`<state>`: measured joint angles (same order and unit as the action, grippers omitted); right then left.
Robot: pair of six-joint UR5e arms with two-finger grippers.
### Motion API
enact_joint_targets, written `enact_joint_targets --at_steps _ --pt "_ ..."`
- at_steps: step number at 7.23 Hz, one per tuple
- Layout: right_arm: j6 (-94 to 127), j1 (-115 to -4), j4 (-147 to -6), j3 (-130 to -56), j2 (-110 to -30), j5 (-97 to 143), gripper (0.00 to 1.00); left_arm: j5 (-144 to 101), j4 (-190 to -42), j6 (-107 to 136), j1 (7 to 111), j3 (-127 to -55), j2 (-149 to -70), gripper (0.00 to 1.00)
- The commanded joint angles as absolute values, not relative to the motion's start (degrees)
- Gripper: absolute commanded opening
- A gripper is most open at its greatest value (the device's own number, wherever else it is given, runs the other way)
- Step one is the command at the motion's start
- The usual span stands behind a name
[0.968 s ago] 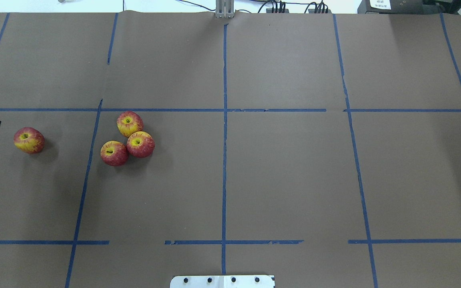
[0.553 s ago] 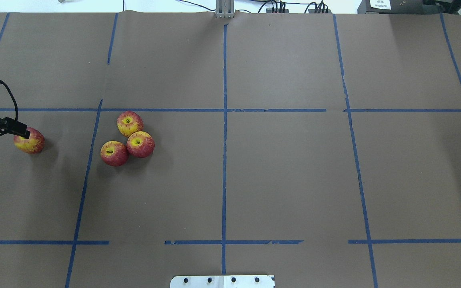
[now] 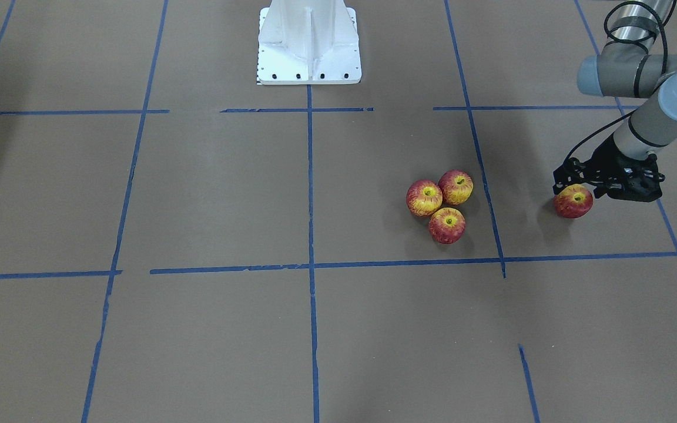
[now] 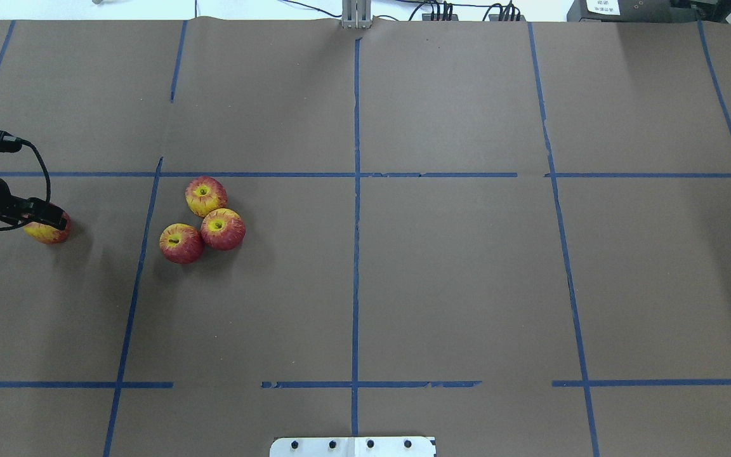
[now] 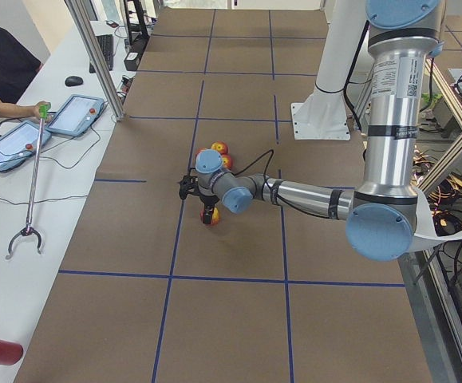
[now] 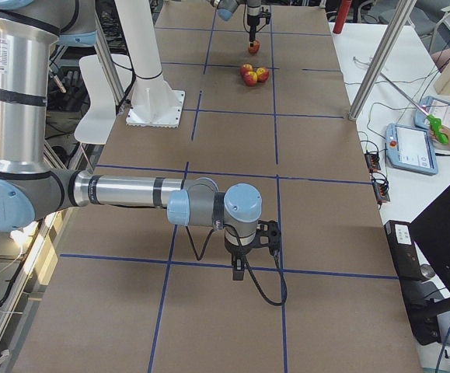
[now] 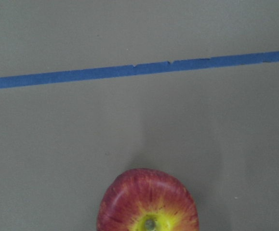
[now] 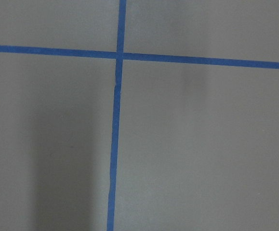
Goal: Stack apples
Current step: 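Lift the apple with the left gripper and carry it toward the cluster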
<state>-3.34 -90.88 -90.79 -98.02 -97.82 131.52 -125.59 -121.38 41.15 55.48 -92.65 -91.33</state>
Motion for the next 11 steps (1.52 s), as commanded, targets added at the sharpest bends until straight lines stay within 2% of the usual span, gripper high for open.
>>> enact_joint_targets --at_steps 1,3,4,5,6,7,10,11 --pt "-3.3 -90.9 -90.8 -98.0 -97.8 131.5 1.0 -125.4 -121.4 40.9 55.3 -90.4 -92.2 0.99" --pt "-3.3 -90.9 -90.9 -98.0 -97.8 131.5 1.0 -122.4 -121.3 41.1 55.2 -89.6 -93.4 0.99" --pt "-3.3 -90.9 -90.8 -98.1 -97.8 131.6 1.0 -122.3 -121.3 41.0 54.8 -89.4 -93.5 0.94" --pt "-3.3 -90.9 -90.8 -98.1 -97.8 131.6 1.0 -122.3 -121.3 41.0 54.8 -89.3 -93.5 0.7" --pt "-3.3 -90.9 -90.8 -98.0 -97.8 131.6 1.0 -122.3 -121.3 40.8 54.8 -89.2 -93.5 0.38" --pt "-3.3 -90.9 -90.8 -98.0 -97.8 131.6 1.0 -122.5 -121.1 41.7 54.8 -90.4 -93.5 0.0" --pt "-3.3 -90.9 -90.8 -98.1 -97.8 131.6 1.0 -123.1 -121.4 58.2 54.8 -102.7 -94.4 0.0" --pt "-3.3 -90.9 -90.8 -98.0 -97.8 131.5 1.0 -123.0 -121.5 66.7 54.8 -102.7 -99.3 0.0"
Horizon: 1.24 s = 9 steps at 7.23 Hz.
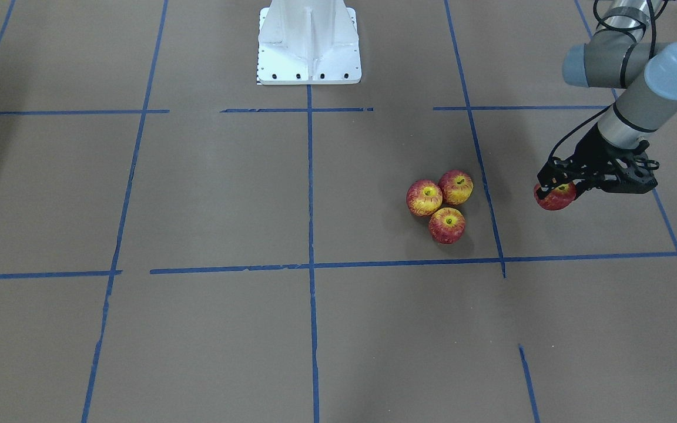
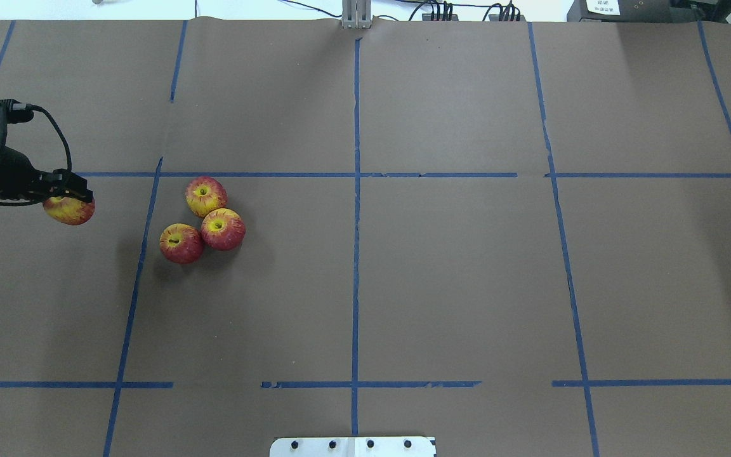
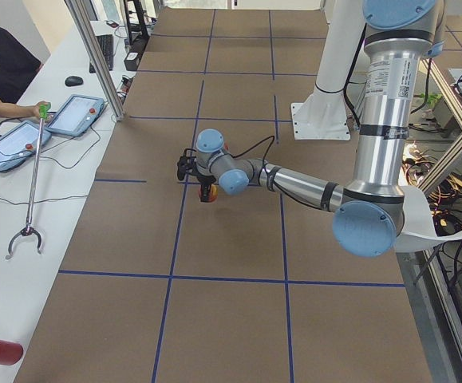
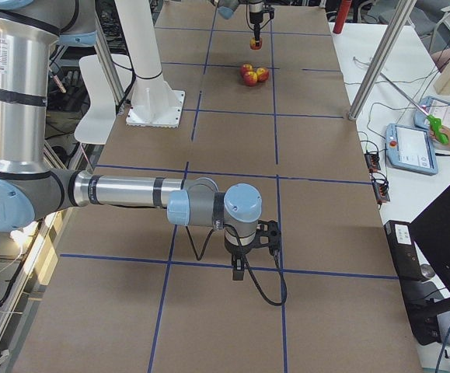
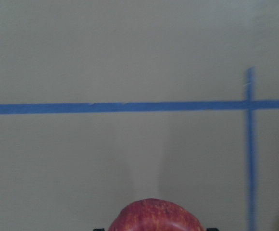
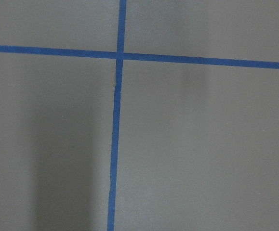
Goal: Stack apples
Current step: 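Lift the apple with the left gripper and carry it toward the cluster, then lower the held apple onto the three clustered apples with the left gripper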
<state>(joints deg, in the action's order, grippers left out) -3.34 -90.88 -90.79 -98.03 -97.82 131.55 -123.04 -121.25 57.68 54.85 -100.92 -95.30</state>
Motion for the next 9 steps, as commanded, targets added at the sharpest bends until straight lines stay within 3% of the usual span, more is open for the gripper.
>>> enact_joint_targets --at_steps 1,3,9 --pt "-3.3 -90.9 -90.8 -98.0 -97.8 131.5 1.0 -121.9 -121.4 74.5 50.6 -102.7 -104.2 0.0" --pt "-3.3 -90.9 -90.9 -98.0 -97.8 131.5 1.0 -112.1 -120.7 78.1 43.5 -101.6 -108.4 0.0" --pt "-3.3 -90.9 -90.8 -98.0 -97.8 131.5 1.0 -108.3 -114.6 77.7 40.9 -102.3 -108.0 0.0"
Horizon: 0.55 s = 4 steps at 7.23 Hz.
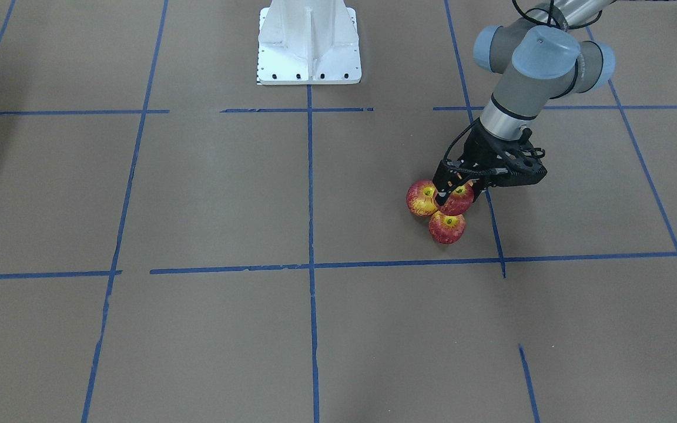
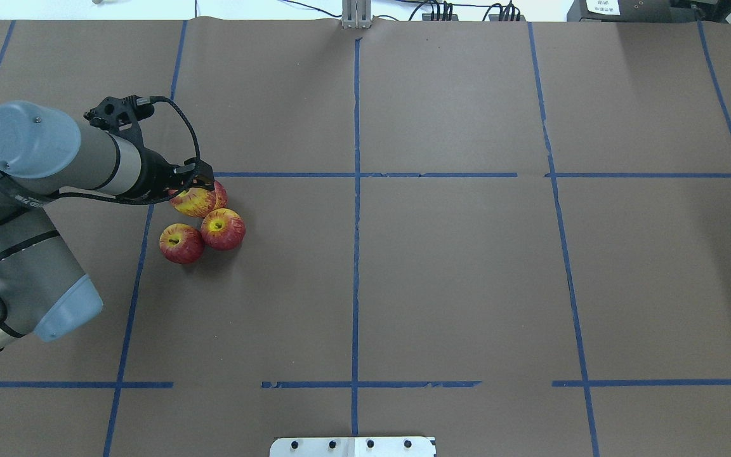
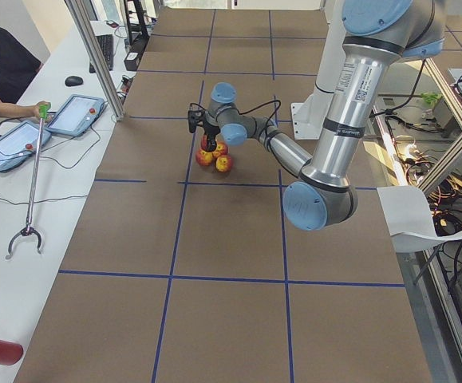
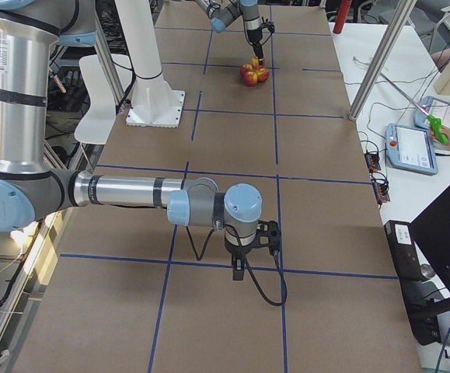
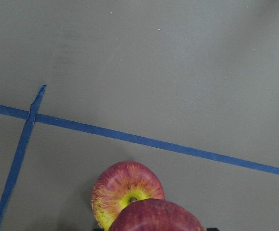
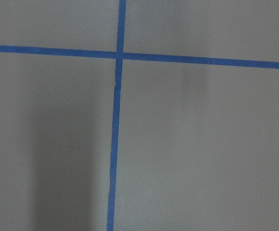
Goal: Stack apples
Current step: 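Lower the held apple onto the three clustered apples with the left gripper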
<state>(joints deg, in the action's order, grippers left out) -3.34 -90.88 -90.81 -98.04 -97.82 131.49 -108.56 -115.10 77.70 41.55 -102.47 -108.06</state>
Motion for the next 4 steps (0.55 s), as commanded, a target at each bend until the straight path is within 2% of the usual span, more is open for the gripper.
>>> enact_joint_targets --at_steps 1,4 --pt "-3.3 -90.9 -90.8 -98.0 -97.8 131.6 1.0 -108.3 -114.5 77.7 40.7 -102.2 -108.1 0.0" --pt "-3.3 -90.9 -90.8 -98.0 -97.8 131.5 1.0 -108.4 -113.7 77.7 40.2 -102.9 -107.9 0.0"
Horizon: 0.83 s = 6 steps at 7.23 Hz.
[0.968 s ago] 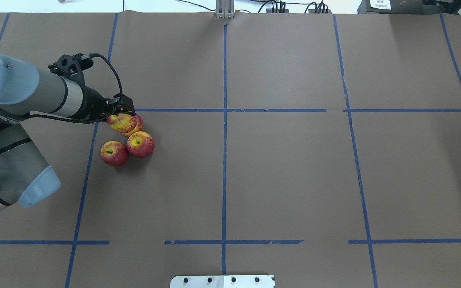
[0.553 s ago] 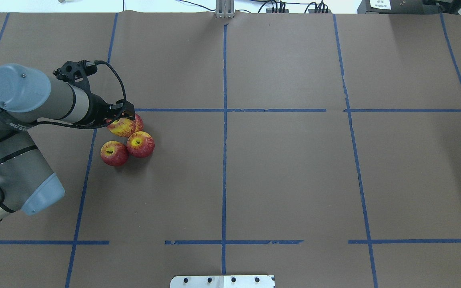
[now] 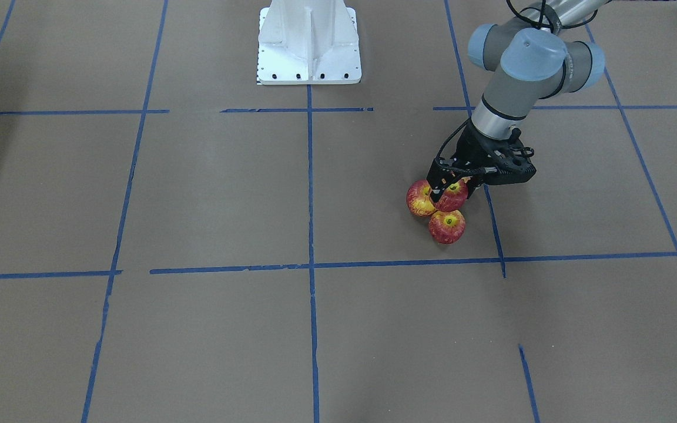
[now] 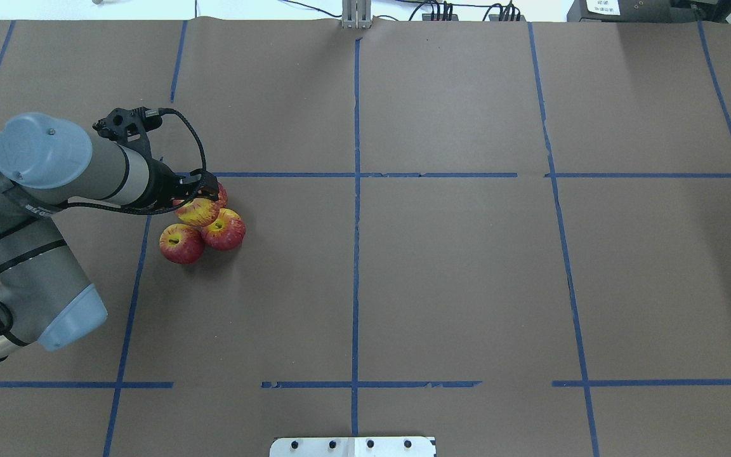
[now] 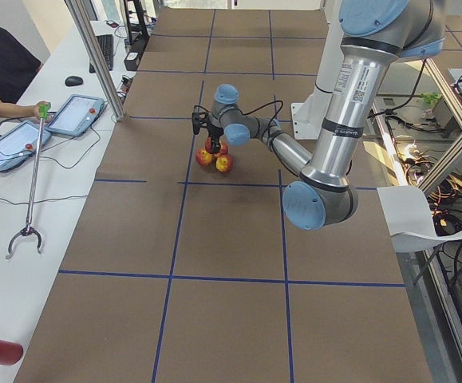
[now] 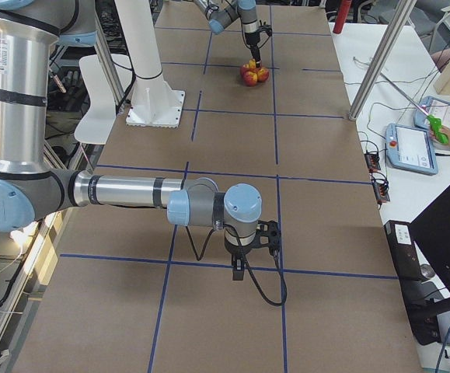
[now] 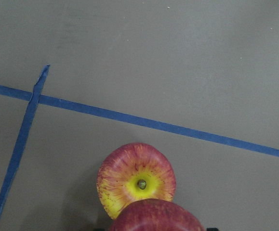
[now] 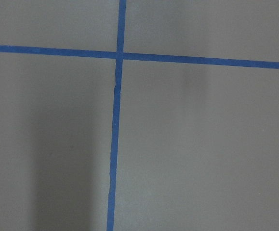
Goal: Stack apples
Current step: 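Lower the held apple onto the three clustered apples with the left gripper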
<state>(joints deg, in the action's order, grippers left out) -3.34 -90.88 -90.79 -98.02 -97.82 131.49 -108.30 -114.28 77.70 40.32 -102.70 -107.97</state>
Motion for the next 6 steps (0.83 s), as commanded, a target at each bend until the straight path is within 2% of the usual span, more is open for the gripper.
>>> enact_joint_targets --at_steps 1,5,6 --pt "-3.3 -90.9 -90.8 -98.1 -97.8 131.6 1.0 -108.4 -110.8 77.7 40.2 -103.7 -107.9 0.0" --pt "-3.3 -90.9 -90.9 -98.1 -97.8 131.6 1.0 -108.4 -109.9 77.7 40.1 -103.8 -107.8 0.0" --pt "-3.3 -90.9 -90.8 -98.1 -97.8 131.5 1.0 -108.4 -110.0 77.7 40.0 -103.4 -107.8 0.58"
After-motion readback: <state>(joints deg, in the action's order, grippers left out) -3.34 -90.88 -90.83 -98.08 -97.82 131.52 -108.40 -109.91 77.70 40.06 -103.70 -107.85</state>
